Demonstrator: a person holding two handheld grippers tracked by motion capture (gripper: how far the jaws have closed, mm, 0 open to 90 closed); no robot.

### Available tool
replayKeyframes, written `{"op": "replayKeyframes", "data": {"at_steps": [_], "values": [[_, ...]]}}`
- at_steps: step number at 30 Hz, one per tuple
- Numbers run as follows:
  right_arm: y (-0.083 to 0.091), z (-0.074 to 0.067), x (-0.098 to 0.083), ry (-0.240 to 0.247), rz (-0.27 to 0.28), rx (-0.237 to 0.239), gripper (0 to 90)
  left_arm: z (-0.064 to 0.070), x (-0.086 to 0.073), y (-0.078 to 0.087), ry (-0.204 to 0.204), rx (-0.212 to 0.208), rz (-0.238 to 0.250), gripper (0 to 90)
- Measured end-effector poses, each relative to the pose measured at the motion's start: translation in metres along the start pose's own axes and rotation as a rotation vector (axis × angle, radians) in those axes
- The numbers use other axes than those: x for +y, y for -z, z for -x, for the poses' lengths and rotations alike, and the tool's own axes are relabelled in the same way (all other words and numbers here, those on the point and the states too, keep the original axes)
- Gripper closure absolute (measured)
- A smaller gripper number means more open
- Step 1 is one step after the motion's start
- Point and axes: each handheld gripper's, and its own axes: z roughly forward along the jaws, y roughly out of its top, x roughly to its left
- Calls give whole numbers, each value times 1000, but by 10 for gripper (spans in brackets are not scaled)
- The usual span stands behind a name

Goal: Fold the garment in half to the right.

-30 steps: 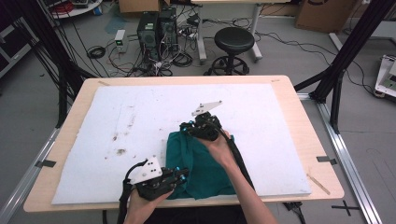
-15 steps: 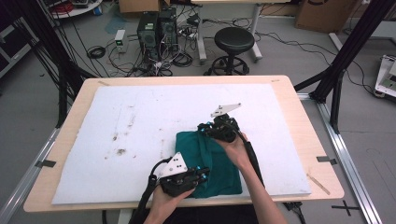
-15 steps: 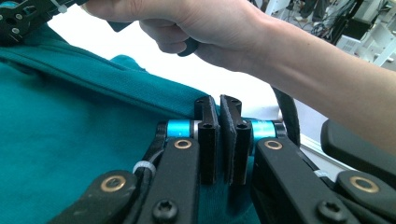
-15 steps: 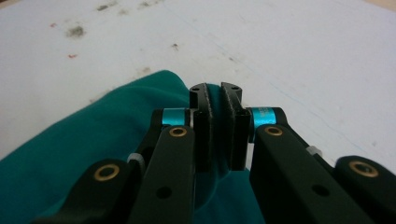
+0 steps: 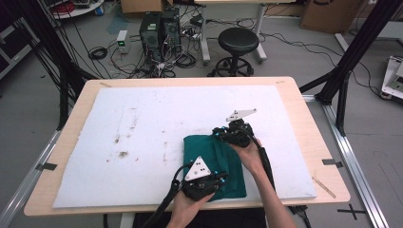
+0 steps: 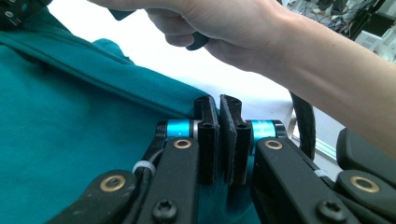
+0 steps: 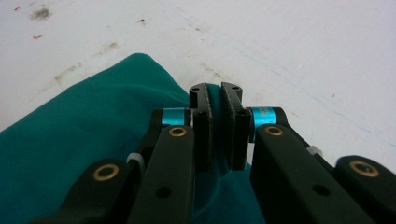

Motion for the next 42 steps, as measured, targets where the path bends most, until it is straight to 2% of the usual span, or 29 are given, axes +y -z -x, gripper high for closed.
{"op": "replayKeyframes", "data": {"at_steps": [11,19,23,24,25,29,31,33,35,36,37,38,39,40,41,42], "values": [[1,6,-10,-12,-15,-27,832,10,2,-18,-18,25,-48,853],[3,8,-13,-16,-13,-32,825,16,4,-27,-32,25,-58,854],[4,11,-16,-36,-20,-51,799,15,4,-30,-24,5,-65,844],[6,12,-18,-44,-10,-59,785,14,4,-29,-21,-16,-65,804],[8,13,-19,-51,-3,-65,772,14,4,-29,-21,-16,-65,768],[16,14,-22,-77,26,-82,711,12,7,-18,-10,-67,-36,681],[17,14,-23,-79,31,-85,698,11,8,-14,4,-82,-30,663],[24,11,-22,-80,58,-90,645,8,11,-6,12,-87,-12,616],[28,9,-22,-84,75,-87,615,0,16,9,18,-75,20,603],[30,8,-21,-89,82,-86,606,0,16,9,18,-75,20,598],[32,7,-21,-91,89,-81,605,-8,20,19,9,-42,39,586],[33,6,-20,-89,97,-75,599,-8,20,19,9,-42,39,577],[35,3,-19,-84,104,-70,596,-20,24,27,12,-6,58,576],[35,3,-19,-84,104,-70,596,-20,24,27,12,-6,58,577],[37,-3,-17,-72,119,-58,596,-32,27,33,21,18,77,583],[37,-3,-17,-72,119,-58,596,-32,27,33,21,18,77,599]]}}
